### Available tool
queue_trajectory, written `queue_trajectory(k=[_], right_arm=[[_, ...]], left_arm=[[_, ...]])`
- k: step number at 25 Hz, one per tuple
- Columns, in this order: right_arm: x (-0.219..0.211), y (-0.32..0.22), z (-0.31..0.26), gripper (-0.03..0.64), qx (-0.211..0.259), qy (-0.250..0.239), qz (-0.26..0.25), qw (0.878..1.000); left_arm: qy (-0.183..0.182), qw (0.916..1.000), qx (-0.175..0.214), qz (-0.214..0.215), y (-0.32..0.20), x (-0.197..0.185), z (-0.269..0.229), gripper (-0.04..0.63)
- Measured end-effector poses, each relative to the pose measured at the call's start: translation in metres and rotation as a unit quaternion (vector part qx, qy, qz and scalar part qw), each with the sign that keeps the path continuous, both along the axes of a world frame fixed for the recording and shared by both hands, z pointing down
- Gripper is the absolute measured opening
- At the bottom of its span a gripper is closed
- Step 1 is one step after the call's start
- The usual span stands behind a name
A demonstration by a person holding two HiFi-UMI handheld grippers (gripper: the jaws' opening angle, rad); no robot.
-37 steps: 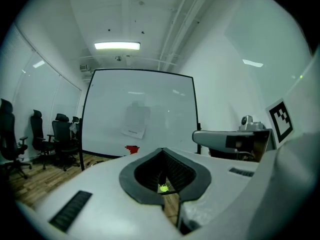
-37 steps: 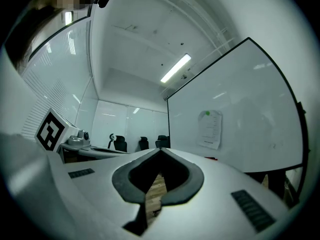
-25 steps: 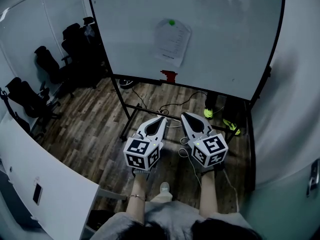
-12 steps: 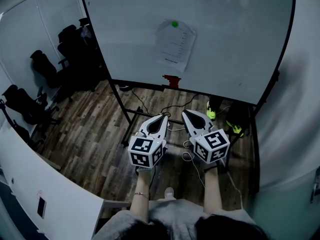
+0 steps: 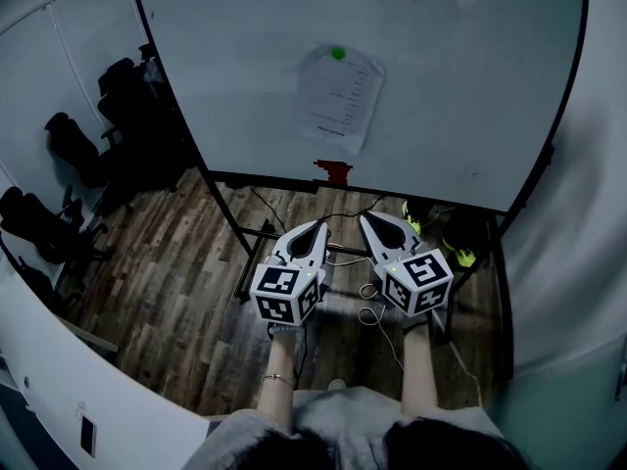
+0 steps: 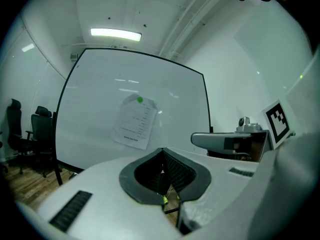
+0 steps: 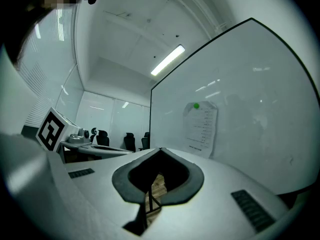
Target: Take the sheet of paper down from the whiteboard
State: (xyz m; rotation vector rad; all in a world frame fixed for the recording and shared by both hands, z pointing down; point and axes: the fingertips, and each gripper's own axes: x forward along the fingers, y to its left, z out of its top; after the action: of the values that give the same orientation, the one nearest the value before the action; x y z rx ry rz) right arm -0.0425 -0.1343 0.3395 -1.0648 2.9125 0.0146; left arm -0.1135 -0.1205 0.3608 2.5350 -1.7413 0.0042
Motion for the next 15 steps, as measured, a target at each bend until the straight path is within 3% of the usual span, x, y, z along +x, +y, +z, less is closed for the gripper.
queue_trajectory(k=[15], right_arm=[[-0.017, -0.078, 0.010, 0.002, -0.005, -0.015, 0.009, 1.000]], left_arm=[[-0.019, 0.9998, -0.008, 0.008, -0.070, -0.019, 0.010, 0.005]])
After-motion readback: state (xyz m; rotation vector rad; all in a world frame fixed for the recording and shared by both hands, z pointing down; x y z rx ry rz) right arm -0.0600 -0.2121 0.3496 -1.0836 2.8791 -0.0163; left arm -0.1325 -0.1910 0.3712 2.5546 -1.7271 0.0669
